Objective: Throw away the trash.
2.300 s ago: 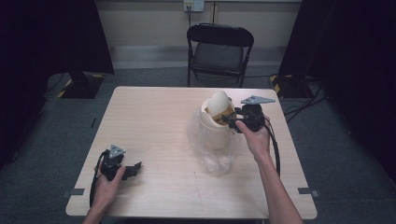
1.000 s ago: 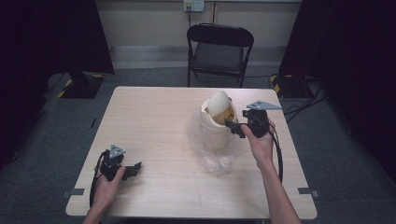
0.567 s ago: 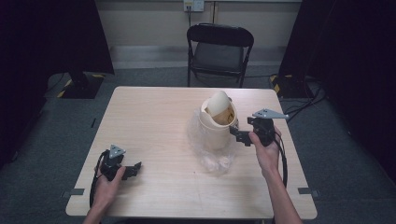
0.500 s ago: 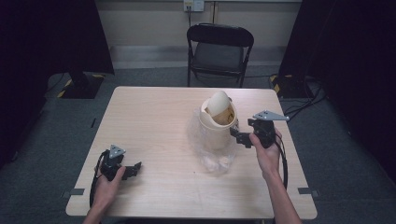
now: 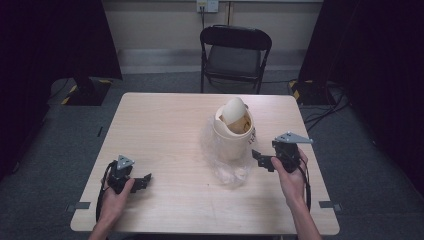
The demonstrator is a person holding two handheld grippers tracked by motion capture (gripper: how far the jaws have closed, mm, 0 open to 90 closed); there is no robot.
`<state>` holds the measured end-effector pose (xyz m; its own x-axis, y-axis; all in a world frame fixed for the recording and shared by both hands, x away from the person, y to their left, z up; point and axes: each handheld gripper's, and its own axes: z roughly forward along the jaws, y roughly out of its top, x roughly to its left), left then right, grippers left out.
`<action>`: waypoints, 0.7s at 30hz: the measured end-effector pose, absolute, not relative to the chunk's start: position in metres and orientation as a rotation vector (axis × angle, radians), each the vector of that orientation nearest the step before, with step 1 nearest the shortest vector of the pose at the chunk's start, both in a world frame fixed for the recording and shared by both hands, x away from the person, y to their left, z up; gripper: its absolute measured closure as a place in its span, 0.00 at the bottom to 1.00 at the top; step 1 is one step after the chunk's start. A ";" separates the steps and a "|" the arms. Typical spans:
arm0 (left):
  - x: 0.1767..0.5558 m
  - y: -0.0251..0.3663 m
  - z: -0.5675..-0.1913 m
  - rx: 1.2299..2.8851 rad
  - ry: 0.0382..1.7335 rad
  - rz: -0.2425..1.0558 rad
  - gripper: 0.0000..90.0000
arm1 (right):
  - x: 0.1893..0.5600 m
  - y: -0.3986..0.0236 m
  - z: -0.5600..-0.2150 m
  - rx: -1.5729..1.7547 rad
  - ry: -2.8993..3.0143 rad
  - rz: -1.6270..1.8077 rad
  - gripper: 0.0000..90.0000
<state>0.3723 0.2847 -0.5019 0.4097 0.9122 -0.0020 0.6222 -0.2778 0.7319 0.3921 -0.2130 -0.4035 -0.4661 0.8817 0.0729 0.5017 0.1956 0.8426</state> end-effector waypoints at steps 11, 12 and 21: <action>0.372 0.285 -0.502 2.007 1.301 0.564 0.12 | 0.373 -0.227 -0.428 1.347 2.012 1.146 0.16; 0.372 0.285 -0.502 2.006 1.302 0.563 0.12 | 0.369 -0.230 -0.432 1.357 2.016 1.136 0.16; 0.372 0.285 -0.502 2.006 1.301 0.564 0.12 | 0.360 -0.244 -0.452 1.383 2.048 1.091 0.16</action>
<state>0.3723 0.2847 -0.5020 0.4090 0.9125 -0.0023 0.6222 -0.2770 0.7322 0.3600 -0.2444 -0.4517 -0.4054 0.9114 0.0706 0.5668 0.1900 0.8016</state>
